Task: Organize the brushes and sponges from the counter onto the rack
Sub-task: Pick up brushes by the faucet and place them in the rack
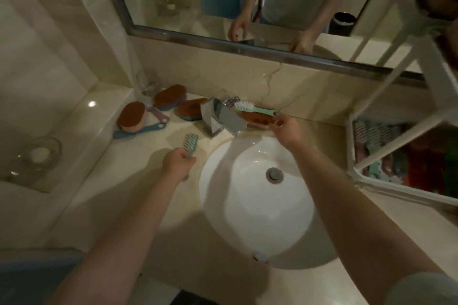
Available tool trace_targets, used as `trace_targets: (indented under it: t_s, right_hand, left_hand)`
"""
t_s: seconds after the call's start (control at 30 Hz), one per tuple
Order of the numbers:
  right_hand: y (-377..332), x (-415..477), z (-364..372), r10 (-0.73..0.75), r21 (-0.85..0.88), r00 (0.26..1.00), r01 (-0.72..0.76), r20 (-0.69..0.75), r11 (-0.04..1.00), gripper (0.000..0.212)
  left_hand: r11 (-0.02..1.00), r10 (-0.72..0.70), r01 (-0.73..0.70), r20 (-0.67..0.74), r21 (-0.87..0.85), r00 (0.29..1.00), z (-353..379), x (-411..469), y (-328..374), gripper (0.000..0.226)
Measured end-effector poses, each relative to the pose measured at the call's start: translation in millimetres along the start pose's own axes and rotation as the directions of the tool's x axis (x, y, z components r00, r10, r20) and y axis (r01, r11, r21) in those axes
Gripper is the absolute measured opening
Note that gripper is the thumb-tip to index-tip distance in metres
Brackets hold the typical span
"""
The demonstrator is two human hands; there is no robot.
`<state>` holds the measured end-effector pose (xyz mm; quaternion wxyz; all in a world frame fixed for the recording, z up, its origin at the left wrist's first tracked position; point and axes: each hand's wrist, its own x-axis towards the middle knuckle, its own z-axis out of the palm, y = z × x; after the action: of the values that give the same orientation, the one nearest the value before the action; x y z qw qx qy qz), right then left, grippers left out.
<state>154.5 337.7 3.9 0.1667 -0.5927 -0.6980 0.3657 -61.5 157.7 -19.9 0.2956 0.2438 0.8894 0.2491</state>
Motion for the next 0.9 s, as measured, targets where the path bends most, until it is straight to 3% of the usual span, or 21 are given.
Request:
trace_targets:
  t_s: [0.23, 0.4, 0.63, 0.77, 0.9]
  right_hand:
    - [-17, 61, 17, -0.118, -0.362, 0.989, 0.142, 0.088, 0.921, 0.044]
    - [-19, 73, 29, -0.225, -0.47, 0.96, 0.279, 0.169, 0.838, 0.047]
    - [-26, 80, 38, -0.14, -0.547, 0.974, 0.215, 0.176, 0.809, 0.038]
    - [-31, 84, 37, -0.066, -0.555, 0.978, 0.166, 0.196, 0.815, 0.043]
    - [-32, 81, 33, -0.101, -0.559, 0.978, 0.188, 0.183, 0.808, 0.037]
  left_hand:
    - [0.981, -0.05, 0.053, -0.019, 0.187, 0.999, 7, 25, -14, 0.052]
    - [0.933, -0.005, 0.008, -0.01, 0.361, 1.0, 12, 32, -19, 0.036]
    - [0.928, -0.079, 0.071, 0.006, 0.365, 0.997, 14, 40, -18, 0.026]
    - [0.937, -0.124, 0.102, 0.046, 0.333, 0.991, 12, 46, -16, 0.031]
    - [0.938, -0.152, 0.12, 0.073, 0.325, 0.986, 9, 48, -15, 0.036]
